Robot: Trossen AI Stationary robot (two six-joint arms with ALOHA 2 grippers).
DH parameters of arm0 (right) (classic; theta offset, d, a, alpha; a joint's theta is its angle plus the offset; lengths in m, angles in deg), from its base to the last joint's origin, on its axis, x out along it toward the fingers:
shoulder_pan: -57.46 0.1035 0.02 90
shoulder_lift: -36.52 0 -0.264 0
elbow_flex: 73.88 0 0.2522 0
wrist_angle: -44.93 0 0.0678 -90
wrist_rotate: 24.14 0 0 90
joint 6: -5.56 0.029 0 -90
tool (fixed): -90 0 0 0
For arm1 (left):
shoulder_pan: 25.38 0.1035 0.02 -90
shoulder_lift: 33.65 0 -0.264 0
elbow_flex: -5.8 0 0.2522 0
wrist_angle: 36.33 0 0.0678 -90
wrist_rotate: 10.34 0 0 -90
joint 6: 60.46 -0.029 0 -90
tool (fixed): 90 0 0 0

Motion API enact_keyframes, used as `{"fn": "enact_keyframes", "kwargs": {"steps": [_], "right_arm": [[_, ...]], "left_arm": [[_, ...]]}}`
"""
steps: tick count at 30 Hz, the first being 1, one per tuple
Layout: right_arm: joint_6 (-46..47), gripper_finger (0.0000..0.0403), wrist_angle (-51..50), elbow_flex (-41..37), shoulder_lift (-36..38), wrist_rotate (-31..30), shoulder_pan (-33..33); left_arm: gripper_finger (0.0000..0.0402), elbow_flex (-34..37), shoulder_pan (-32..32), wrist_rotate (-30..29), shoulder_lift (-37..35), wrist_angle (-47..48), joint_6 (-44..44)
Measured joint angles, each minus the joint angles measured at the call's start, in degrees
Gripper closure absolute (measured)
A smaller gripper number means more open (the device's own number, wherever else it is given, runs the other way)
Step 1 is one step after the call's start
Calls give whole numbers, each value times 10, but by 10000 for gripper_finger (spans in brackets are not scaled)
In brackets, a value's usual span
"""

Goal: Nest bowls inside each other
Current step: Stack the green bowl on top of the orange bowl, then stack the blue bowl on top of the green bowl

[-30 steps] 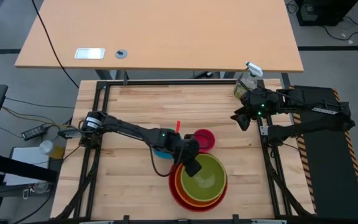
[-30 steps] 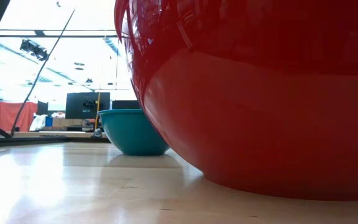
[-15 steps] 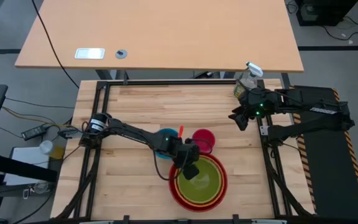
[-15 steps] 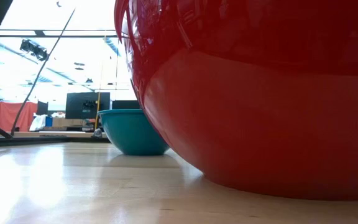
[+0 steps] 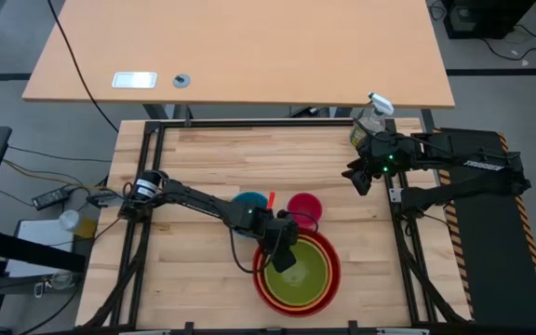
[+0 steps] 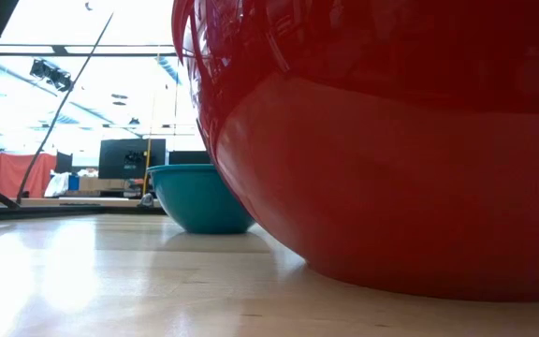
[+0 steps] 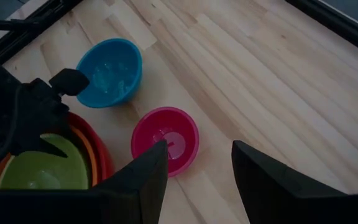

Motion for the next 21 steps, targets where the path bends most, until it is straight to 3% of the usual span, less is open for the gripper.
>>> {"fn": "enact_keyframes", "kwargs": {"steps": [7,21], "right_arm": [[0,218,0,0,0,0,0],[-2,218,2,0,0,0,0]], "left_arm": [[254,0,1,3,-4,1,-2],[250,0,30,26,-77,28,-2]]}}
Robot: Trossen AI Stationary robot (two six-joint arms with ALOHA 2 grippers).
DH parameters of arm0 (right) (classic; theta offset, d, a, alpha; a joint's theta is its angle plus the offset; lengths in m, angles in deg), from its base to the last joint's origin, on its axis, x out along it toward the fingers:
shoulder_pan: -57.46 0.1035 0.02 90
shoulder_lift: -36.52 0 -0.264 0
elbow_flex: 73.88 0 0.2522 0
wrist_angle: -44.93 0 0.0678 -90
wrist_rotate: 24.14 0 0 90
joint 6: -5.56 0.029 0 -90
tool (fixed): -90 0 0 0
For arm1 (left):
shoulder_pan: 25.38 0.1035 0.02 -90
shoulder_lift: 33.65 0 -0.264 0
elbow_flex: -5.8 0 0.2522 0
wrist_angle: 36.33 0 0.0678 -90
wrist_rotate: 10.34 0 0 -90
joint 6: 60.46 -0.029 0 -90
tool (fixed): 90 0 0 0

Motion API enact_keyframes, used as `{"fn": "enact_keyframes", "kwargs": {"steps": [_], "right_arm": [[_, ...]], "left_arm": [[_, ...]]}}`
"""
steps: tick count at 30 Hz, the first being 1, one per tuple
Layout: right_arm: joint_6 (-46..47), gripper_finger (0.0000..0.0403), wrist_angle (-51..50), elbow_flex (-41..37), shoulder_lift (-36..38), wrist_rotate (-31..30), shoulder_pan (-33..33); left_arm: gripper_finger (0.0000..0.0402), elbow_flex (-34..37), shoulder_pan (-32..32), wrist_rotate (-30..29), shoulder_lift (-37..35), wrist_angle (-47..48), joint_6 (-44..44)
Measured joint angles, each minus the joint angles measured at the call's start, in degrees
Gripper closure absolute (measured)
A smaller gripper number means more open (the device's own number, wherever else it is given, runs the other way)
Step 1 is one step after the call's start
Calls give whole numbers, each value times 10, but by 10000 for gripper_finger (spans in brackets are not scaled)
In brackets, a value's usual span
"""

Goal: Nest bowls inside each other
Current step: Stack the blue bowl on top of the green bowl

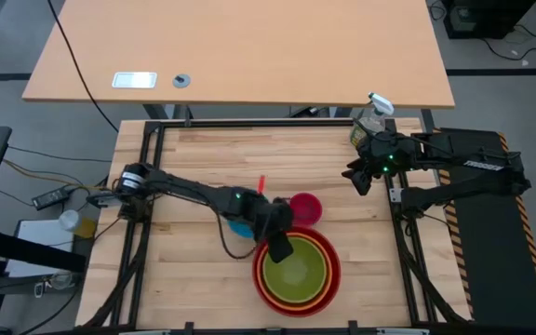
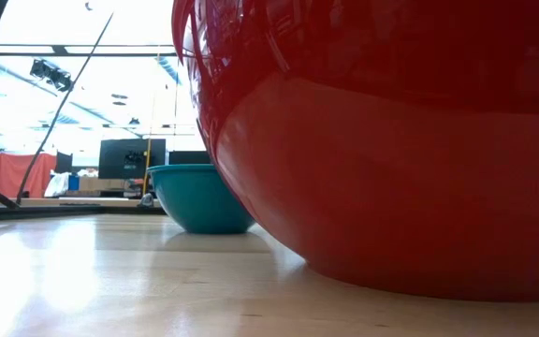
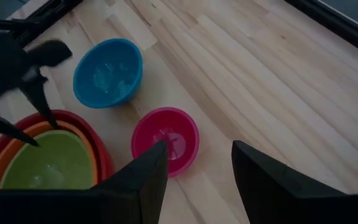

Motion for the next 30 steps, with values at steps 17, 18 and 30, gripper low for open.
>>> {"fn": "enact_keyframes", "kwargs": {"steps": [17,18,30], "right_arm": [[7,218,25,0,0,-3,0],[7,218,32,0,0,-4,0],[17,218,39,0,-1,-19,0]], "left_arm": [[250,27,188,-38,-61,225,-243],[250,41,198,-19,-59,220,-248],[223,163,247,60,-59,149,-304]]}}
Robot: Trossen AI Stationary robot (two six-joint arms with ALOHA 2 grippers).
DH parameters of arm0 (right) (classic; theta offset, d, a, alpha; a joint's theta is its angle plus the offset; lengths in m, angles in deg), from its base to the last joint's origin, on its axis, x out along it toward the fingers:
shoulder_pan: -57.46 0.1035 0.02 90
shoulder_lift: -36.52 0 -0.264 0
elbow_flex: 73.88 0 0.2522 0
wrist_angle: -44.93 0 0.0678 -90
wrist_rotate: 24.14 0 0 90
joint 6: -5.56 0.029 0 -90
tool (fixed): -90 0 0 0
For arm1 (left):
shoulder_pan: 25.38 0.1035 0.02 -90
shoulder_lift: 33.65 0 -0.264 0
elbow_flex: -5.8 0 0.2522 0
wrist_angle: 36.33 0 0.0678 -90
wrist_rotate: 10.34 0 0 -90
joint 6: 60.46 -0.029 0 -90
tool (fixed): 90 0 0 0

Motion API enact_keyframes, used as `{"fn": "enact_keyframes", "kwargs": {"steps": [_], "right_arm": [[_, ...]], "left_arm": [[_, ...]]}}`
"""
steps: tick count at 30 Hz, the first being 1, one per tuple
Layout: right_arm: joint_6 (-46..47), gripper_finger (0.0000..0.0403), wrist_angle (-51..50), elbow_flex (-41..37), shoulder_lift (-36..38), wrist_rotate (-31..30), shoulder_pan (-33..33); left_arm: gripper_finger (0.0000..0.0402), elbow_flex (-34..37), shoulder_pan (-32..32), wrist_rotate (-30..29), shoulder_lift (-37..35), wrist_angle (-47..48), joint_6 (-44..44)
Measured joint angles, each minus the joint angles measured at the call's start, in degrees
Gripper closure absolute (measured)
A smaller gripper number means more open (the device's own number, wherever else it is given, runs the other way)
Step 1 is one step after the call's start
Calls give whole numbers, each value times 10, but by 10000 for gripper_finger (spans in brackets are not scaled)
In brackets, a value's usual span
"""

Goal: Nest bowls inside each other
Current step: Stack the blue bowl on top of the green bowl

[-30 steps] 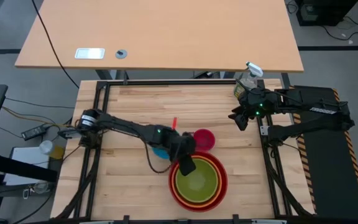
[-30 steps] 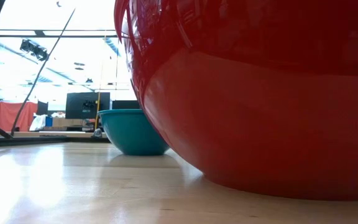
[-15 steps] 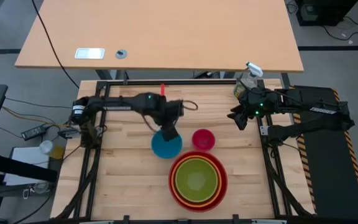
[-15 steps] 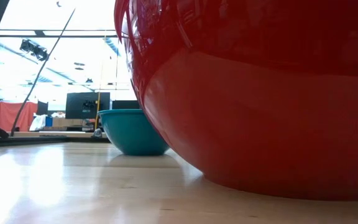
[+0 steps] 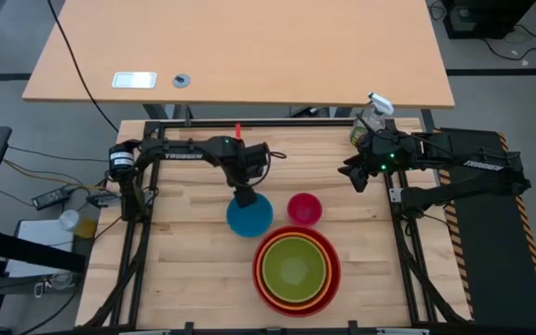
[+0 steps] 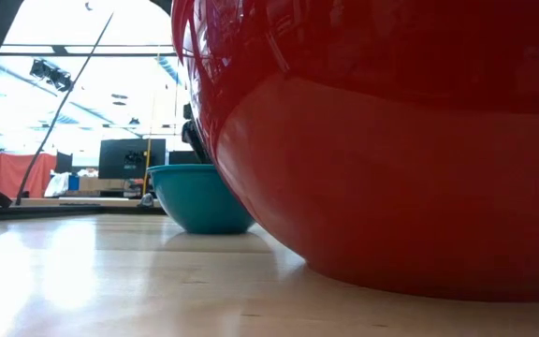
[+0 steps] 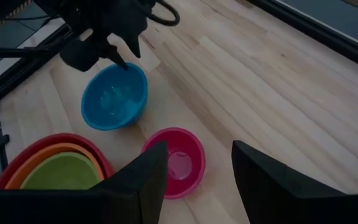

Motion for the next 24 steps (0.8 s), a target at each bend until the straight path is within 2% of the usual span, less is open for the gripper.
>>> {"fn": "enact_keyframes", "kwargs": {"steps": [5,9,17,24], "right_arm": [[0,218,5,0,-3,0,0],[0,218,11,0,-10,0,0],[-5,218,18,0,-28,0,0],[-9,218,28,0,-39,0,0]], "left_arm": [[198,16,0,-4,0,-10,-3],[200,36,0,-5,0,-17,-4],[240,84,-16,13,0,-47,3],[297,99,-37,11,0,-54,13]]}}
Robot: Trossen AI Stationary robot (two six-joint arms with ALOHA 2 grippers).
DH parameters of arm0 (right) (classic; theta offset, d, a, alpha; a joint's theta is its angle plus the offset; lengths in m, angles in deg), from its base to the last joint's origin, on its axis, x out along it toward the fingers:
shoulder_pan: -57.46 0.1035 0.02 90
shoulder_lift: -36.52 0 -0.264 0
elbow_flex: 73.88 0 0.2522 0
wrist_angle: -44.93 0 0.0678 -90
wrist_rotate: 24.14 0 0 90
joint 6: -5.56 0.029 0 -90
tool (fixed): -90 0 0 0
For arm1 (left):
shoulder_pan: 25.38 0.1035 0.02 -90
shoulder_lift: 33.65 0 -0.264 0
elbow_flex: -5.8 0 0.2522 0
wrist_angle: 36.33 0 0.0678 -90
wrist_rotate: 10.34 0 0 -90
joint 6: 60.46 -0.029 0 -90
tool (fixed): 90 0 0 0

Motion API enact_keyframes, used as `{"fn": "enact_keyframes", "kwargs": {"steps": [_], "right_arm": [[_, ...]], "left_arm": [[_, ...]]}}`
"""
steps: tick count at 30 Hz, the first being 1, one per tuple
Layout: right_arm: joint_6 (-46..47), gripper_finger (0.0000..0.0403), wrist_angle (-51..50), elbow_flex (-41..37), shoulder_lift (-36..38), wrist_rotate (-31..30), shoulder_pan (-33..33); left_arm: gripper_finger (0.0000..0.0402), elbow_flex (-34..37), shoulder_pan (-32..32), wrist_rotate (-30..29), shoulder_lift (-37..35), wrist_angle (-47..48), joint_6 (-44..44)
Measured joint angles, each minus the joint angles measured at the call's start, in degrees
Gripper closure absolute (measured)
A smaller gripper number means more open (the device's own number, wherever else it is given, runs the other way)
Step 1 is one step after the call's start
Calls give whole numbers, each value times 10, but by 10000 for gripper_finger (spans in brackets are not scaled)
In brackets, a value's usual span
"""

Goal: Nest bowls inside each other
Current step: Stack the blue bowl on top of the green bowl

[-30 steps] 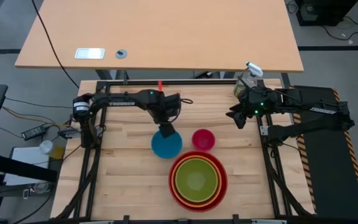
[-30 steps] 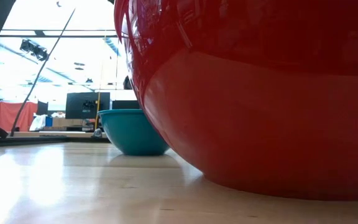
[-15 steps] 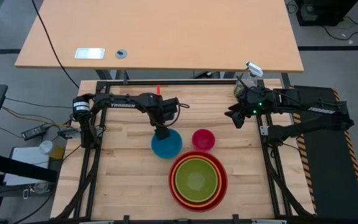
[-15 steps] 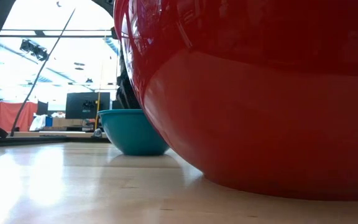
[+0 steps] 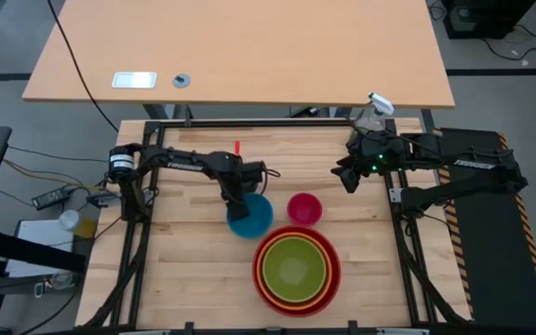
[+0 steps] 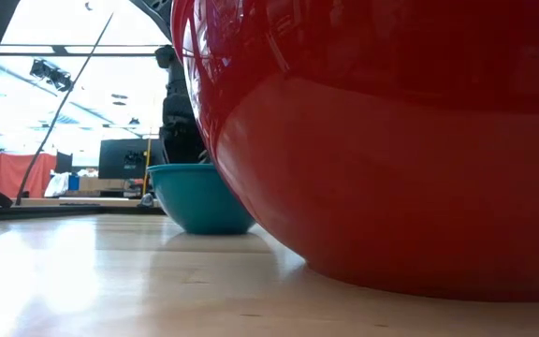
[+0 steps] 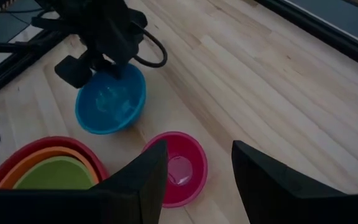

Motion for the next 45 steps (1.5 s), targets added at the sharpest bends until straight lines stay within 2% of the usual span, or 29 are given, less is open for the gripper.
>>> {"fn": "enact_keyframes", "kwargs": {"steps": [8,14,20,25,28,37,45], "right_arm": [[-1,218,1,0,-3,0,0],[1,218,1,0,-3,0,0],[3,218,7,0,-2,4,0],[5,218,8,0,-2,9,0],[5,218,9,0,-2,13,0],[5,218,8,0,-2,19,0],[3,218,8,0,-2,20,0]], "left_arm": [[389,-2,-2,14,-3,-4,16],[389,-3,2,11,-4,10,30],[389,-31,30,-22,-31,45,34],[390,-65,47,-4,-80,47,48],[390,-87,46,30,-104,42,67],[390,-176,-34,47,-108,20,132],[390,-198,-107,47,-70,-5,202]]}}
